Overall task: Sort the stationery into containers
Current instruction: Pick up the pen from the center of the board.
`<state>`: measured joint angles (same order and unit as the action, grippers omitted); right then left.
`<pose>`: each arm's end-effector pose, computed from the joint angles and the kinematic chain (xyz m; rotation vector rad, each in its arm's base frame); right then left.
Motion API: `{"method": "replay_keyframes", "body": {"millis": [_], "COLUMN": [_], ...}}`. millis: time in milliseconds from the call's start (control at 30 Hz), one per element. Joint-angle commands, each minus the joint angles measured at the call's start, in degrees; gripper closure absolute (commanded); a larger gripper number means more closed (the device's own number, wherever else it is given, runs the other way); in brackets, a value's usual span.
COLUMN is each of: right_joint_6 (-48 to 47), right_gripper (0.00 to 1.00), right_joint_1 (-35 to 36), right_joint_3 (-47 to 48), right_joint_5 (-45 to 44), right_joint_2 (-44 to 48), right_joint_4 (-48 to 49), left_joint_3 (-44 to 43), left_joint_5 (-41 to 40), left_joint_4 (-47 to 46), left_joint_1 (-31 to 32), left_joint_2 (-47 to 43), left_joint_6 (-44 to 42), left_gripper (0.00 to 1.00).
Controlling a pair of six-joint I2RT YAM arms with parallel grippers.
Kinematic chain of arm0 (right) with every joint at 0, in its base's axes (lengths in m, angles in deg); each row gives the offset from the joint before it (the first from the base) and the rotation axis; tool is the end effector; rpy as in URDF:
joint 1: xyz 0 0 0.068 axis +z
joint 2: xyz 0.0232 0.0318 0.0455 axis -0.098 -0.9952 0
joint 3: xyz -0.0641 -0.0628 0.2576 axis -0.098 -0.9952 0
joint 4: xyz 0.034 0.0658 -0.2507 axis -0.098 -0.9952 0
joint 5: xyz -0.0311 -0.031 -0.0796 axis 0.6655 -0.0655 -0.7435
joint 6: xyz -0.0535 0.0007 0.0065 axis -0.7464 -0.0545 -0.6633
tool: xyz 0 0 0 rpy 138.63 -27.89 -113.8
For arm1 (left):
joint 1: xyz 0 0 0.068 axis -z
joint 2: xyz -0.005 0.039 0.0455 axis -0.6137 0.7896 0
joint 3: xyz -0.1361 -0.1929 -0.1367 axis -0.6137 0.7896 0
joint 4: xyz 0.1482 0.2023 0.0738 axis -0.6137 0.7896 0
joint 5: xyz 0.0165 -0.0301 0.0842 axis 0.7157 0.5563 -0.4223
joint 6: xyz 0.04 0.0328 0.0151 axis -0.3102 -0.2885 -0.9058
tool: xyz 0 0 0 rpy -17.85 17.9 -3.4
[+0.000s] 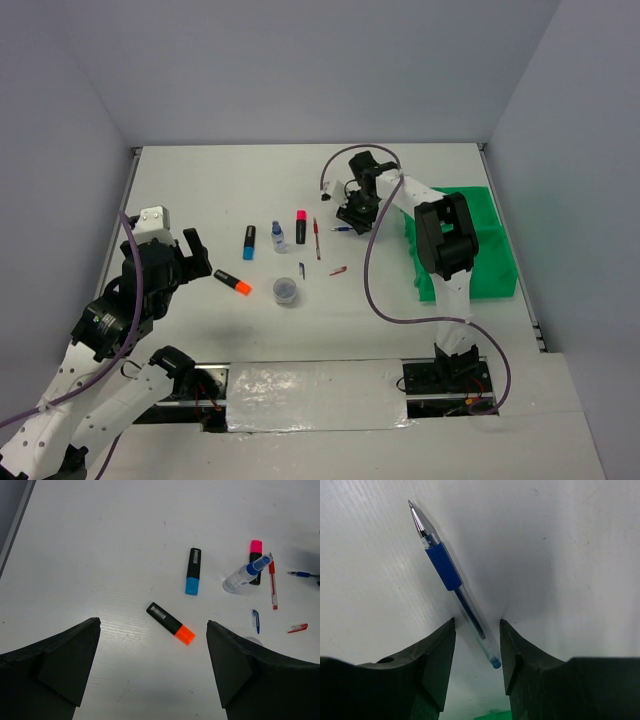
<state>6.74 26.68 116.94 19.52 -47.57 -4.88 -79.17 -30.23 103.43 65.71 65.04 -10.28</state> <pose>0.4138 0.1674 0.1628 -1.6866 2.2408 0.1844 0.1074 -0.0352 0.3482 -0.3678 1.8912 -0.0943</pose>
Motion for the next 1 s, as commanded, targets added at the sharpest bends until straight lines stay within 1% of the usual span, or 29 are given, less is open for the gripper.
{"method": "replay_keyframes", "body": {"millis": [0,100,133,200,233,300,367,467,567,600,667,700,733,767,800,833,867,900,933,967], "right_joint_6": [-0.57,-0.57,-0.39,-0.22,0.05,0.66,2.06,6.01,11.72,16.61,20.68,27.31,31.12,34.99,41.21,44.14,49.48,52.14,55.04,58.63], "right_gripper": [0.53,0.61,0.69,0.80,0.88,0.91,1.00,1.00,1.00,1.00,1.00,1.00,1.00,1.00,1.00,1.00,1.00,1.00,1.00,1.00], "right_joint_1": [2.05,2.49,2.58,2.58,2.50,2.14,1.45,0.65,-0.66,-1.45,-1.98,-2.33,-2.43,-2.34,-2.34,-2.25,-1.82,-1.46,-1.20,-0.93], "right_joint_3": [-0.31,0.04,0.91,1.62,1.88,1.89,1.71,-0.05,-0.22,-1.79,-5.30,-10.37,-12.68,-14.88,-17.34,-17.71,-16.41,-15.44,-15.08,-15.86], "right_joint_5": [3.16,2.82,2.82,2.39,2.12,1.77,1.24,0.80,5.09,6.67,8.61,7.75,6.26,3.47,-0.30,-2.34,-4.89,-6.83,-6.58,-6.23], "right_joint_2": [0.34,-0.45,-1.41,-2.29,-2.73,-2.91,-2.48,-0.02,3.49,6.90,11.83,17.86,21.14,23.87,28.77,30.73,33.53,34.78,36.36,40.38], "right_joint_4": [1.61,0.92,0.30,-1.63,-2.07,-3.48,-3.57,-1.29,0.72,2.56,10.72,15.02,23.07,26.37,28.49,29.38,28.00,25.90,23.35,22.63], "left_joint_3": [0.16,0.16,0.16,0.16,0.24,0.24,0.16,0.16,0.07,-0.02,-0.63,-1.24,-1.60,-2.30,-3.00,-4.92,-6.16,-7.48,-10.27,-11.61], "left_joint_5": [0.48,0.48,0.56,0.48,0.39,0.48,0.48,0.30,-0.40,-0.75,-2.33,-2.42,-2.25,-1.64,1.15,3.27,8.25,10.56,12.59,14.26], "left_joint_4": [-3.06,-2.98,-3.06,-2.98,-2.98,-2.98,-2.98,-2.98,-2.63,-2.45,-2.01,-2.01,-2.01,-2.10,-2.10,-2.36,-2.88,-3.67,-4.03,-4.64], "left_joint_1": [0.18,0.18,0.18,0.18,0.27,0.27,0.18,0.18,0.18,0.18,0.18,0.18,0.18,0.18,0.18,0.18,0.18,0.27,0.36,1.66], "left_joint_2": [-0.27,-0.18,-0.18,-0.18,-0.18,-0.27,-0.10,0.17,0.69,0.78,1.22,1.31,1.83,2.27,2.89,4.63,5.87,7.45,11.20,13.33], "left_joint_6": [-1.02,-0.94,-1.02,-1.02,-1.02,-1.02,-0.94,-0.94,-0.76,-0.41,0.29,0.38,0.56,1.25,1.70,2.14,2.66,3.02,3.54,4.50], "left_gripper": [0.01,0.01,0.01,0.01,0.01,0.01,0.01,0.01,0.01,0.01,0.01,0.01,0.01,0.01,0.01,0.01,0.01,0.01,0.03,0.04]}}
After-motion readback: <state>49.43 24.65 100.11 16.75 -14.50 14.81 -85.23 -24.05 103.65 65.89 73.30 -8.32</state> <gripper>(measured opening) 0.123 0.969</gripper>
